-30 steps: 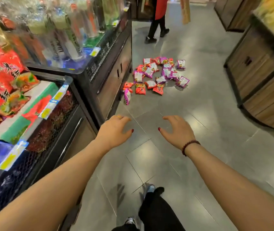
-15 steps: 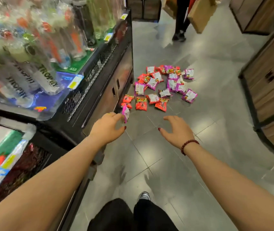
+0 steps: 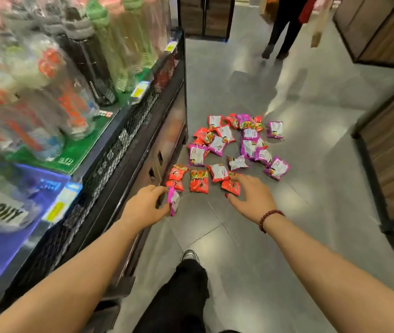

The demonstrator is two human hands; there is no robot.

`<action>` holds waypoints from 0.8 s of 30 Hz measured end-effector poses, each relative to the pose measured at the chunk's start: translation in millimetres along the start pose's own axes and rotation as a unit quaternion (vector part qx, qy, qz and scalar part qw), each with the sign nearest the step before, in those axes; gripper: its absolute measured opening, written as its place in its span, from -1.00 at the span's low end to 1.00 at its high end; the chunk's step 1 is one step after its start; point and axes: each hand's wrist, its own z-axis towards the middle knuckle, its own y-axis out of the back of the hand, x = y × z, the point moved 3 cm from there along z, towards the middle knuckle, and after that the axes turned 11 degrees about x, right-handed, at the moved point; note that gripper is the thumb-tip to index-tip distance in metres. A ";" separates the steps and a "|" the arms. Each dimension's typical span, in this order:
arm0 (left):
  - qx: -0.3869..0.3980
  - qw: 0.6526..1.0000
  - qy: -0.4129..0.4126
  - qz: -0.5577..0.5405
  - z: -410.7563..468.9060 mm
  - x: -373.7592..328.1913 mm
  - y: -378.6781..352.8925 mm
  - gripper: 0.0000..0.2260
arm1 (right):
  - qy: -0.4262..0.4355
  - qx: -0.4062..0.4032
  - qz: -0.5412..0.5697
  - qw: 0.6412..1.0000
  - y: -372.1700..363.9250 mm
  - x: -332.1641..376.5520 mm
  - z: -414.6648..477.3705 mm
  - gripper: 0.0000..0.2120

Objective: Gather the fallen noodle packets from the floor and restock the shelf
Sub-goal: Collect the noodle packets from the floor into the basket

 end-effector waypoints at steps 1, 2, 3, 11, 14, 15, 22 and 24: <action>0.003 1.000 0.004 -0.012 16.9 5.9 6.0 -0.54 | -0.002 0.007 -0.003 1.000 5.9 -0.6 20.1 -0.57; 0.007 1.000 0.012 -0.020 33.1 11.6 11.3 -0.57 | -0.004 0.016 -0.007 1.000 10.7 -1.2 39.5 -0.57; 0.013 0.999 0.017 -0.026 47.8 15.5 16.7 -0.59 | -0.007 0.025 -0.009 1.000 14.7 -1.2 57.1 -0.58; 0.036 0.996 0.061 -0.054 144.3 37.2 58.0 -0.59 | 0.008 0.095 -0.016 0.995 31.1 -0.1 182.8 -0.58; 0.042 0.990 0.101 -0.087 173.2 46.5 63.1 -0.55 | 0.029 0.136 -0.005 0.990 29.6 -5.9 235.1 -0.56; 0.050 0.988 0.114 -0.094 182.0 48.9 63.9 -0.54 | 0.037 0.152 -0.004 0.988 28.2 -7.7 252.3 -0.58; 0.043 0.961 0.236 -0.141 249.6 59.7 55.0 -0.54 | 0.065 0.242 -0.033 0.968 12.4 -27.4 376.6 -0.72; 0.044 0.953 0.257 -0.153 272.7 63.0 48.2 -0.54 | 0.071 0.258 -0.034 0.963 1.4 -34.8 407.0 -0.65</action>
